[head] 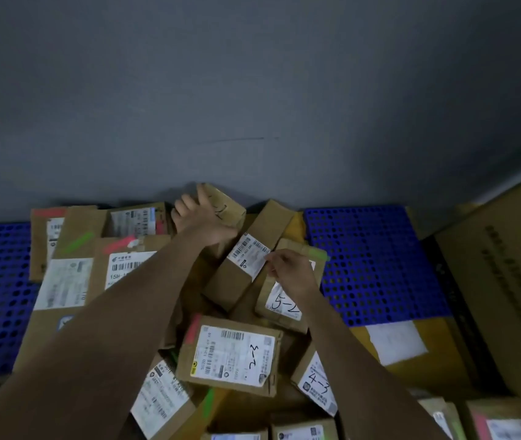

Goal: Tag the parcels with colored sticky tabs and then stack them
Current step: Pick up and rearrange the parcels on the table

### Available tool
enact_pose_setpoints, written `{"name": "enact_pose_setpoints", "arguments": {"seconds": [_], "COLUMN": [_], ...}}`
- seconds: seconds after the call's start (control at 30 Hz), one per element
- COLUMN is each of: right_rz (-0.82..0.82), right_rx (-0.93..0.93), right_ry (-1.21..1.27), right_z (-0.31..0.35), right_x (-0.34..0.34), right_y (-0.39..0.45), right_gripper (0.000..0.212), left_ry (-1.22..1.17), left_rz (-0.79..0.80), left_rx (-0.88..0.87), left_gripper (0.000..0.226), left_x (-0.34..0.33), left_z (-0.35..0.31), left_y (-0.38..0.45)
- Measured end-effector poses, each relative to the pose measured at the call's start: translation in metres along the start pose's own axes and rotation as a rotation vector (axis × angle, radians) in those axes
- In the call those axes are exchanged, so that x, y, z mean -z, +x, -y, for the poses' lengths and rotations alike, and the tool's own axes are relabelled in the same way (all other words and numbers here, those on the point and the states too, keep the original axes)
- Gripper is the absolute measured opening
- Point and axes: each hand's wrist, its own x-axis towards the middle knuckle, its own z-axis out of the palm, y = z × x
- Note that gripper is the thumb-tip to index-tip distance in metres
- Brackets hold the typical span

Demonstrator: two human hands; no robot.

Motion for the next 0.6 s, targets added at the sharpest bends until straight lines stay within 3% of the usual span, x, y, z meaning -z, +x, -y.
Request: {"name": "enact_pose_setpoints", "arguments": {"seconds": [0.13, 0.2, 0.3, 0.37, 0.47, 0.6], "right_rz": [0.008, 0.170, 0.414, 0.452, 0.345, 0.271], "right_rx": [-0.055, -0.215, -0.286, -0.186, -0.011, 0.156], "right_ry": [0.112, 0.242, 0.639, 0.770, 0.693, 0.507], "right_z": [0.012, 0.023, 0.041, 0.057, 0.069, 0.072], "right_x": [-0.001, -0.003, -0.011, -0.013, -0.011, 0.003], "right_y": [-0.008, -0.016, -0.026, -0.033, -0.040, -0.055], "right_gripper": [0.017, 0.034, 0.074, 0.071, 0.065, 0.074], "left_ry": [-0.091, -0.226, -0.410, -0.481, -0.653, -0.934], "left_rz": [-0.454, -0.590, -0.504, -0.402, -0.182, 0.015], "left_rx": [-0.212, -0.297, -0.400, -0.454, -0.455, -0.354], "left_gripper": [0.124, 0.124, 0.130, 0.134, 0.137, 0.105], "left_x": [0.012, 0.017, 0.019, 0.020, 0.024, 0.039], "left_z": [0.003, 0.008, 0.013, 0.016, 0.027, 0.039], "left_y": [-0.047, -0.074, -0.106, -0.123, -0.143, -0.155]}}
